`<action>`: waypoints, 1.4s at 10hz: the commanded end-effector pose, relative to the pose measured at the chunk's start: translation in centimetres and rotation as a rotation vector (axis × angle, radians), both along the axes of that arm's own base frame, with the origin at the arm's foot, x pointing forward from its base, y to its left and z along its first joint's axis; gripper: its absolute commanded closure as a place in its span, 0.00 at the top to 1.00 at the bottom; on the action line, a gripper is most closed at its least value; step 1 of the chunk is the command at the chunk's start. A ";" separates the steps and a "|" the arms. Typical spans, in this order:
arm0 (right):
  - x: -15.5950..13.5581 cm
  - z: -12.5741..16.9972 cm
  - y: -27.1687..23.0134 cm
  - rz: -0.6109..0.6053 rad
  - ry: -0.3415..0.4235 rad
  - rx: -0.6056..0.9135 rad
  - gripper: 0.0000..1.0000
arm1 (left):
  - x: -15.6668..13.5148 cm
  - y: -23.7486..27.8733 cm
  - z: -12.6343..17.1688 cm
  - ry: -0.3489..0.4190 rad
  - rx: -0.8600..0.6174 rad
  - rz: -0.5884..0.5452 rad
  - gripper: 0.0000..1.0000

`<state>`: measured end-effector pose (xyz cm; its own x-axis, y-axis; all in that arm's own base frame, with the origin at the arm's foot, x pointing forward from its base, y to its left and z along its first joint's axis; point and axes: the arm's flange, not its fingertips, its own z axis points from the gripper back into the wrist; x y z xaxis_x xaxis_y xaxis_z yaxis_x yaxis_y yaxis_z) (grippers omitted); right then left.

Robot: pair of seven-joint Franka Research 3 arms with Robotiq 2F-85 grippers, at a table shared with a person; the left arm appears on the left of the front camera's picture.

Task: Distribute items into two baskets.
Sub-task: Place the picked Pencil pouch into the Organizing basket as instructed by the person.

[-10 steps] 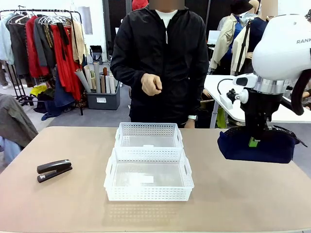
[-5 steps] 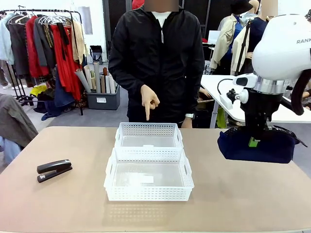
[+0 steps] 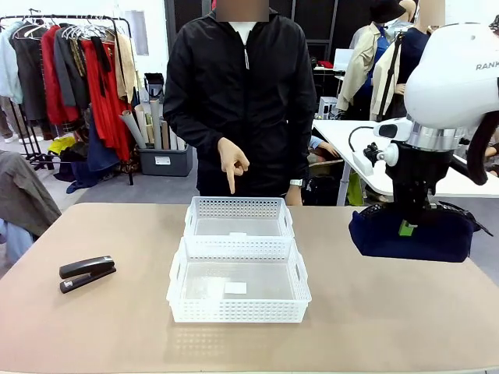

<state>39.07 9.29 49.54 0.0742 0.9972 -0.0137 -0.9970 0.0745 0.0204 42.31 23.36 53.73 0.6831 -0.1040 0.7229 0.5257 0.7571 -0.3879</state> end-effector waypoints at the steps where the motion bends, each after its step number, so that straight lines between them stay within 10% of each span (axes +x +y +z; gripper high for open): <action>1: 1.1 0.2 0.7 0.009 -0.007 -0.003 0.00 | 0.0 -0.1 0.1 -0.003 0.000 0.003 1.00; 14: 11.5 1.7 9.7 0.190 -0.008 -0.021 0.00 | 0.0 -0.1 0.1 -0.003 0.000 0.003 1.00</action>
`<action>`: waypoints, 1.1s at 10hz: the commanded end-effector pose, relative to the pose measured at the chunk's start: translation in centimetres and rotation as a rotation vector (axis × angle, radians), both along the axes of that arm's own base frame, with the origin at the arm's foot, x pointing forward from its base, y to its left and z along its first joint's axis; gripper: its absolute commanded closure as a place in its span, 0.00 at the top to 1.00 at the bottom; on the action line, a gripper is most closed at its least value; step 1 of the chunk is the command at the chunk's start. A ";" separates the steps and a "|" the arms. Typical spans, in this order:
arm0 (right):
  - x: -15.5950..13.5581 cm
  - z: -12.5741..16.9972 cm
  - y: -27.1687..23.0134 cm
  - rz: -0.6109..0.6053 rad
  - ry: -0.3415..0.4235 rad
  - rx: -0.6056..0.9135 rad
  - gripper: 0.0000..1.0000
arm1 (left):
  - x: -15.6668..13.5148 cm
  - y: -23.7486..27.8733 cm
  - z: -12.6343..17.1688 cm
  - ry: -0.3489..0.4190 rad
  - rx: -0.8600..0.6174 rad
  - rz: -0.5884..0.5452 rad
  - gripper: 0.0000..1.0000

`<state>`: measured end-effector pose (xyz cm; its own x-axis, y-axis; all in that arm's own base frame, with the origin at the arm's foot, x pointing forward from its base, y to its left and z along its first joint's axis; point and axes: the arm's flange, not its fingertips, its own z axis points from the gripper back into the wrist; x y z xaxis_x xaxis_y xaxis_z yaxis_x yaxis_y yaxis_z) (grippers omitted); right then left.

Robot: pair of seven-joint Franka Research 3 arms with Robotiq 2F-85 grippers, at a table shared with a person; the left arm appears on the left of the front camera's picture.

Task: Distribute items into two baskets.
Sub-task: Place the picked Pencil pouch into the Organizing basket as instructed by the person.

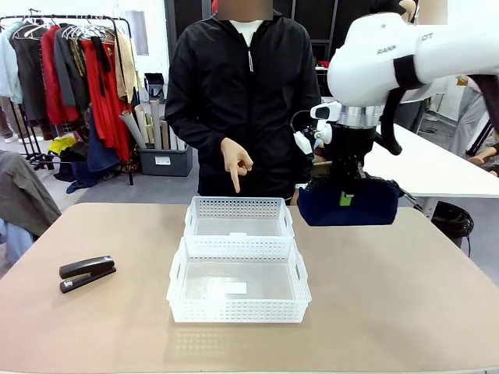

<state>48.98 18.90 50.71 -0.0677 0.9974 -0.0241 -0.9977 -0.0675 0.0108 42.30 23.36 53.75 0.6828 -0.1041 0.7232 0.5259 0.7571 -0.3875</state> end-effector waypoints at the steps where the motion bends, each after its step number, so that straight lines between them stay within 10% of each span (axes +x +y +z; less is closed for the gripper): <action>1: 2.3 0.5 0.7 0.065 0.002 -0.008 0.00 | 0.0 -0.1 0.1 -0.003 0.000 0.003 1.00; 11: 10.1 -1.9 10.1 0.131 -0.042 0.011 0.00 | 0.0 -0.1 0.1 -0.003 0.000 0.003 1.00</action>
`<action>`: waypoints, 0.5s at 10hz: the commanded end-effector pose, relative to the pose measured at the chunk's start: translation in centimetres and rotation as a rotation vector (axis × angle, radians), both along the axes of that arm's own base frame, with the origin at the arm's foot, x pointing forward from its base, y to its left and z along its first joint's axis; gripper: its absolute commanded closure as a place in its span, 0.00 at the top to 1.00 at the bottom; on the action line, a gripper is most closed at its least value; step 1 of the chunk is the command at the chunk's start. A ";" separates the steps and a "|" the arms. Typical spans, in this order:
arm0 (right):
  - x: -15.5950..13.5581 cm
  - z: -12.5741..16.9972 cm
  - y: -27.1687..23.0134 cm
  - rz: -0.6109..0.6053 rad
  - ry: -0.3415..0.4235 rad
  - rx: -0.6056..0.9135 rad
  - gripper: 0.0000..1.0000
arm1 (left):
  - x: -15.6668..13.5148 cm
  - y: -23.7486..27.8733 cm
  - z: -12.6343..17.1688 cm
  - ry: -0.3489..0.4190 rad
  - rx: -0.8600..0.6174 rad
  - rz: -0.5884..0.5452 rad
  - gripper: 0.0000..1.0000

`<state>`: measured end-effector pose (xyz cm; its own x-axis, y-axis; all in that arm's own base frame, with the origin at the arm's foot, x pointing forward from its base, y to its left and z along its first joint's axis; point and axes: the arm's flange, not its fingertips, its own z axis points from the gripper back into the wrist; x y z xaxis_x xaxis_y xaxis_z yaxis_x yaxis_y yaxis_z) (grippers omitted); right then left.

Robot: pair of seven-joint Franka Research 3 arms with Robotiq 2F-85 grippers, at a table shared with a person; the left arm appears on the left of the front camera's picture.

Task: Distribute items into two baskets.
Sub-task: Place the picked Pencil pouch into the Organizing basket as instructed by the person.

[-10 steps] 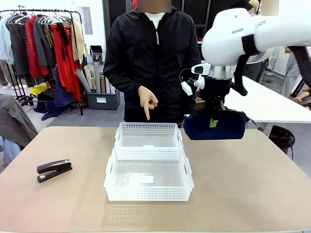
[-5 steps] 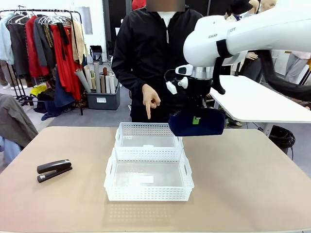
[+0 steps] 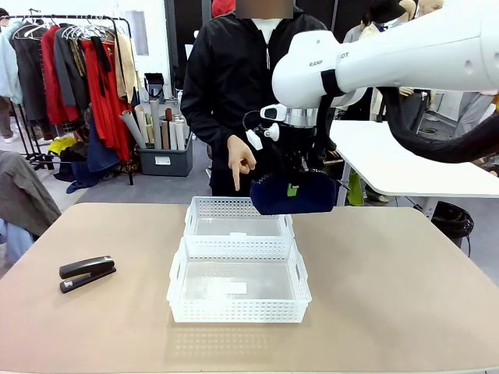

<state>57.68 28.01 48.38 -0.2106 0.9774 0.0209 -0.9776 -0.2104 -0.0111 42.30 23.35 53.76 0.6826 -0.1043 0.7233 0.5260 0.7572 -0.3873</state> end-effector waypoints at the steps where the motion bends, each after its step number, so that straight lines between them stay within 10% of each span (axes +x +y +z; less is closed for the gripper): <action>1: 2.4 0.0 1.9 -0.007 -0.039 -0.048 0.00 | 0.0 -0.1 0.1 -0.003 0.000 0.003 1.00; 5: 4.8 -1.7 4.2 0.005 -0.046 -0.034 0.00 | 0.0 -0.1 0.1 -0.003 0.000 0.003 1.00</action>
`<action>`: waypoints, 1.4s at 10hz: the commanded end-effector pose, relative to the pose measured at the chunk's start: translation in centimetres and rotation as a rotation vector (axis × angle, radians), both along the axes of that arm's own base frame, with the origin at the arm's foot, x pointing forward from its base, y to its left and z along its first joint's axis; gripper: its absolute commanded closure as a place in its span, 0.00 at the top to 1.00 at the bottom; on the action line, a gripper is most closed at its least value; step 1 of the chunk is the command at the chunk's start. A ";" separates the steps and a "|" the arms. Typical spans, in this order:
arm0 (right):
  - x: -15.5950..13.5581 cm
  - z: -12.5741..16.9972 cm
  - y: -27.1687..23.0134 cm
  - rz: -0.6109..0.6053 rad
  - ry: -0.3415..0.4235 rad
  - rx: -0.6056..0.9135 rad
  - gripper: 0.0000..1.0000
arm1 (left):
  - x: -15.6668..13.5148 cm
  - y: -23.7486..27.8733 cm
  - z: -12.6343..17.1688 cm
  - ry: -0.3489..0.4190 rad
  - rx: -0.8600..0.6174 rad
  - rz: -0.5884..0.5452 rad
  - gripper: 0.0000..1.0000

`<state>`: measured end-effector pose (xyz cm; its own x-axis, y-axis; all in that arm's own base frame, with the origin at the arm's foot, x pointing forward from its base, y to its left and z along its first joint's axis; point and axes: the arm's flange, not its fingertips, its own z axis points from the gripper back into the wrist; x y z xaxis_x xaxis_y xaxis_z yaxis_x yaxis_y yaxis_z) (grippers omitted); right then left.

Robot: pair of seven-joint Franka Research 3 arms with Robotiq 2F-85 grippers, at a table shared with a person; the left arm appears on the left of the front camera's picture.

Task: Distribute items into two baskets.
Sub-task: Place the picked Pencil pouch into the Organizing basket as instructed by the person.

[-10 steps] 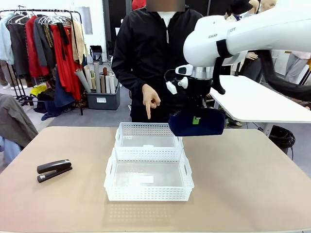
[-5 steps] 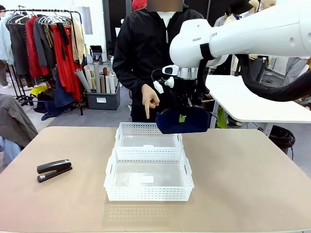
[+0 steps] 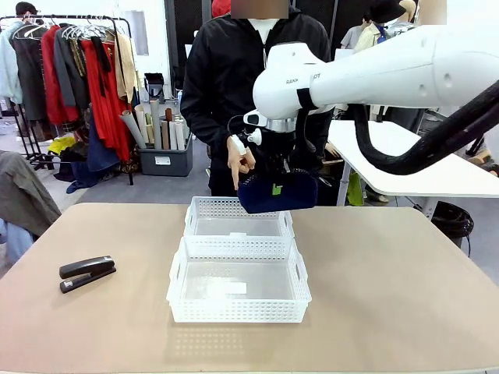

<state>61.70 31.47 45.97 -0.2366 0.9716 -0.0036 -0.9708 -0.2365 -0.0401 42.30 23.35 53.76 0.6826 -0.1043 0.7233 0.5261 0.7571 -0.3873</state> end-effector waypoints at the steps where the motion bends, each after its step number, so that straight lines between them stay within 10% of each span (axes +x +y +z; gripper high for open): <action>1: 0.8 0.6 1.2 -0.022 -0.014 -0.003 0.00 | 0.0 0.0 0.1 -0.003 0.000 0.003 1.00; 14: 4.5 -4.0 8.5 -0.206 -0.034 -0.003 0.00 | 0.0 0.0 0.1 -0.003 0.000 0.003 1.00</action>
